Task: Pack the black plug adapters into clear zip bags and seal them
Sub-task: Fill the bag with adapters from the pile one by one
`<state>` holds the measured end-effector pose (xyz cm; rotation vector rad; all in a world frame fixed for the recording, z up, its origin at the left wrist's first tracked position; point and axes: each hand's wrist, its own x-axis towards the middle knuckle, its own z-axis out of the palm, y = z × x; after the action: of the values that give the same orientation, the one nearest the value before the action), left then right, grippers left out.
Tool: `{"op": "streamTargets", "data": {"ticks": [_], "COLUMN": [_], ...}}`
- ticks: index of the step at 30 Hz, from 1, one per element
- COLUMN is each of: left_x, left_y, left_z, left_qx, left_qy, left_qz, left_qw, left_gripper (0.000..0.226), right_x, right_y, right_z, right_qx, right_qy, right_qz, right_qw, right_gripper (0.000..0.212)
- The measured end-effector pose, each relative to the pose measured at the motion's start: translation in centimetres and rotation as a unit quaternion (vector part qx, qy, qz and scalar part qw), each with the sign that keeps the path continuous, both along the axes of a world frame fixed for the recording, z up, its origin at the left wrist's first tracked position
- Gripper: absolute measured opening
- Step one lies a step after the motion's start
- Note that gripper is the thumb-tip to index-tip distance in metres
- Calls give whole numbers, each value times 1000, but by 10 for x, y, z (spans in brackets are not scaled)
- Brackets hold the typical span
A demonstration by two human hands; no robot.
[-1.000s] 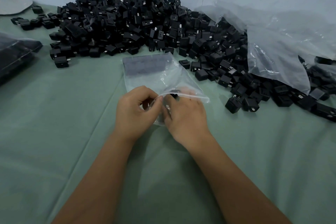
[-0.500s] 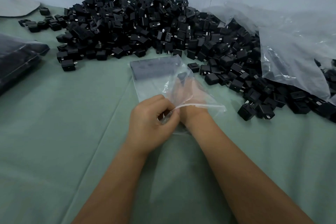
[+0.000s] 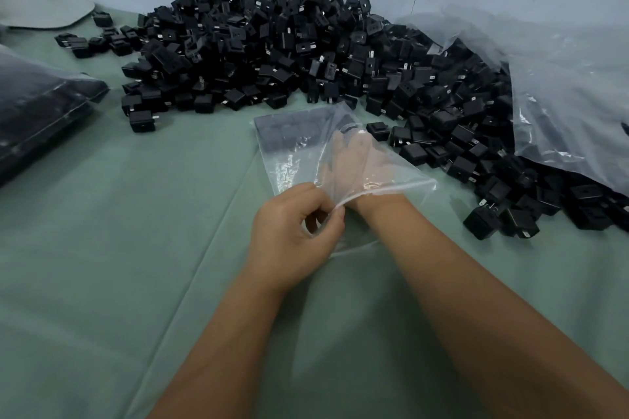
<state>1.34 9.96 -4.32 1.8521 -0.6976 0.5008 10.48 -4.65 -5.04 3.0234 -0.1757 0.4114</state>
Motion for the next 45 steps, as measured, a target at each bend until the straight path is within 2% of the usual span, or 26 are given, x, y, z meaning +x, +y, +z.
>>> {"op": "streamTargets", "data": {"ticks": [1,4,7,9,10,12,14,17,19,23,26,28,30,31,33,36,37,38,39,42,45], "left_x": [0,0,2,3,4,6,8,12,12,10,9,8,8,8,7,6,6,6,6,6,5], "left_y": [0,-1,0,0,0,1,2,4,5,6,6,7,7,7,6,6,5,5,5,4,3], "left_z": [0,-1,0,-1,-2,-3,-4,-5,-5,-4,-5,-5,-6,-6,-5,-5,-5,-5,-5,-4,-3], "left_qx": [1,5,9,14,15,12,5,9,23,38,43,48,47,43,30,19,22,24,26,34,46], "left_qy": [0,2,18,41,60,102,143,201,228,247,251,251,248,247,248,250,251,252,253,252,232], "left_qz": [-2,-7,7,24,31,39,41,42,37,34,41,43,43,42,40,38,40,44,48,52,47], "left_qw": [1000,1000,1000,999,998,994,989,979,973,968,966,966,967,967,968,967,967,966,966,966,970], "left_gripper": [19,20,22,22,21,22,25,25,24,26,26,26,27,27,28,28,28,27,27,27,27], "right_x": [-3,-13,-40,-66,-78,-100,-119,-134,-139,-145,-151,-153,-156,-156,-156,-154,-155,-156,-157,-160,-158], "right_y": [-1,-5,4,6,6,3,2,1,-2,-25,-48,-62,-73,-77,-73,-49,-41,-34,-29,-13,2], "right_z": [2,9,17,16,15,12,15,18,18,19,18,13,4,1,4,20,23,23,22,18,16], "right_qx": [-39,3,-6,80,123,170,181,146,138,242,269,258,268,289,358,500,519,514,492,386,249], "right_qy": [18,43,109,147,141,67,-79,-262,-360,-455,-462,-367,-232,-198,-229,-354,-382,-402,-414,-402,-383], "right_qz": [4,12,46,43,47,65,124,218,220,51,-123,-235,-271,-244,-161,-73,-51,-23,16,138,217], "right_qw": [999,999,993,985,981,981,972,929,896,856,836,862,895,904,891,787,764,758,766,819,863], "right_gripper": [34,35,11,9,15,28,28,20,17,26,38,43,44,44,46,50,49,46,43,44,31]}}
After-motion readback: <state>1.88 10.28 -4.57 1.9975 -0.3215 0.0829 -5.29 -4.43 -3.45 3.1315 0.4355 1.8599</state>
